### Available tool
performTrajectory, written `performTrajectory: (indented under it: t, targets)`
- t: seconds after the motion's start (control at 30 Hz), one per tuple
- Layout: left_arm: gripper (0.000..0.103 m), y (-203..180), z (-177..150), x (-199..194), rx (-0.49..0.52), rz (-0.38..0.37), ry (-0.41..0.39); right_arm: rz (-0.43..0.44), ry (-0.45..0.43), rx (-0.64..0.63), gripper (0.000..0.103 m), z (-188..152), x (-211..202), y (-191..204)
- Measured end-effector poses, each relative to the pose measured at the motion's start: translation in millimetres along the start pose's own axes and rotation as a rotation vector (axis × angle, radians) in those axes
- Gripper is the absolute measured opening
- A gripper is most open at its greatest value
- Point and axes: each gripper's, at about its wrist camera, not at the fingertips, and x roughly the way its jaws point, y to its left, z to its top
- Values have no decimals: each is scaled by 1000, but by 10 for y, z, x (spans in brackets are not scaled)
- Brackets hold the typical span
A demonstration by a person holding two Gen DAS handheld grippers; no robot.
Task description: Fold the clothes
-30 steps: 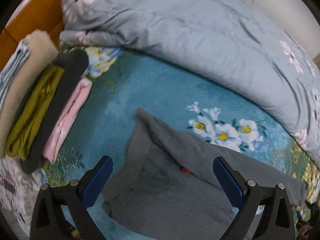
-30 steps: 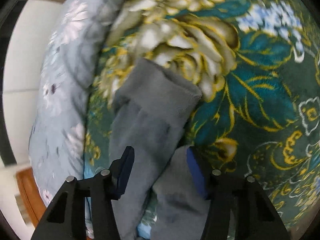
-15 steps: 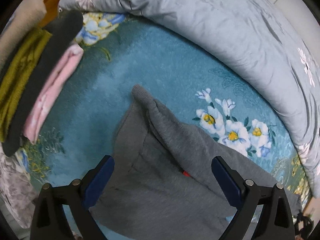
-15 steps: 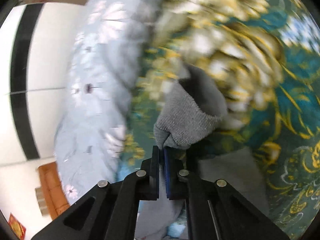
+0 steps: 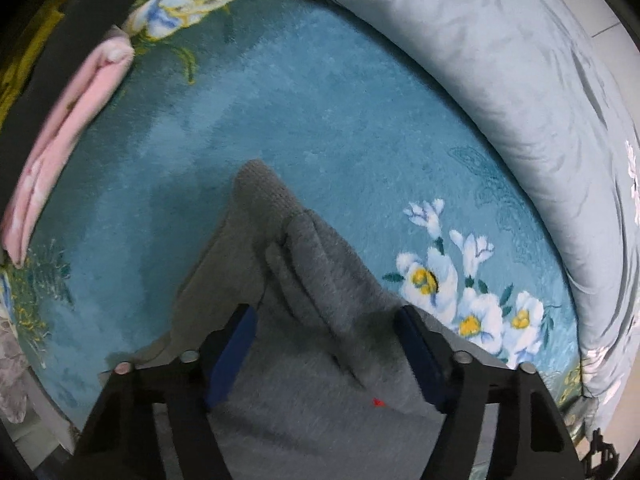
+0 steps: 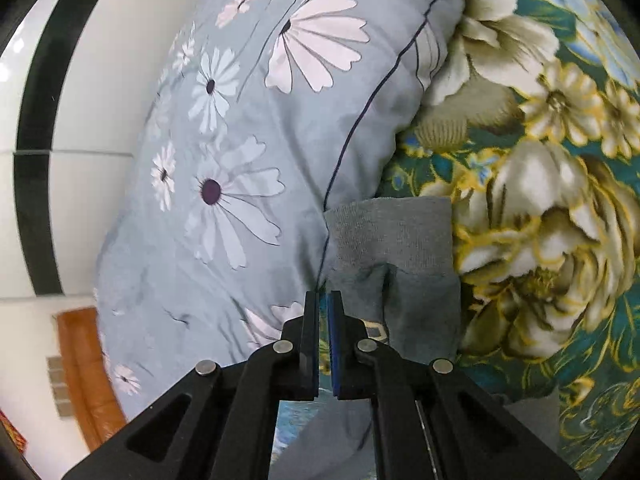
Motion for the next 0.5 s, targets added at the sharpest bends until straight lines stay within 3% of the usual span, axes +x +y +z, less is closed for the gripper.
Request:
performTrajectory:
  t: [0.23,0.3,0.37,0.4,0.43,0.5]
  targets:
    - [23,-58,92,117,-46,-58,42,-79,79,-58,6,-161,274,-27]
    - [19,-73,123,109,-76,-81,39,-112,115,-93,6,-219,380,4]
    - [18,-90,149,92,-91,-93,34,-136,144,-122,18,-274,501,55]
    - [18,-100,157,89,-91,-95,34,-147,156,-135,35,-300,566,90]
    - [18,-118,163,88,-83,-89,35,-167,164,-151,44,-327,638,138]
    - [18,-151,169,88,-70,-80,35,-209,179,-182,44,-382,780,235]
